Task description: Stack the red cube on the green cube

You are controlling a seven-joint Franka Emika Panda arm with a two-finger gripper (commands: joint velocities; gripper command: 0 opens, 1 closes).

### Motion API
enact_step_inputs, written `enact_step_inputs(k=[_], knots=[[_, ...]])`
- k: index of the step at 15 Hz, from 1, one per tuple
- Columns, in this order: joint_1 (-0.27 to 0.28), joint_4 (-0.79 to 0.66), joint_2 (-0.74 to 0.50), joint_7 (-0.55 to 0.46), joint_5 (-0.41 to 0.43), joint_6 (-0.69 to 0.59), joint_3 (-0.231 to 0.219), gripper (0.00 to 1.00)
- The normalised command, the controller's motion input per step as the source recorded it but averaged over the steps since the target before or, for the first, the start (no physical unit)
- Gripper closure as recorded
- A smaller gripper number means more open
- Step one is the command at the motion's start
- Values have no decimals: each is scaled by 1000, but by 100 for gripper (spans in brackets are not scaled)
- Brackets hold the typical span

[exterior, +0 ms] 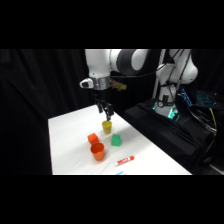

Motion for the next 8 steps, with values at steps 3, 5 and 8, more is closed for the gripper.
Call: enact_step_inputs(k=[3, 5, 8], knots=[[-18, 35, 21, 15, -9, 28, 7, 0], [-29, 109, 74, -44, -6, 86, 0, 0], [-41, 237, 197, -88, -27, 145, -10, 0]])
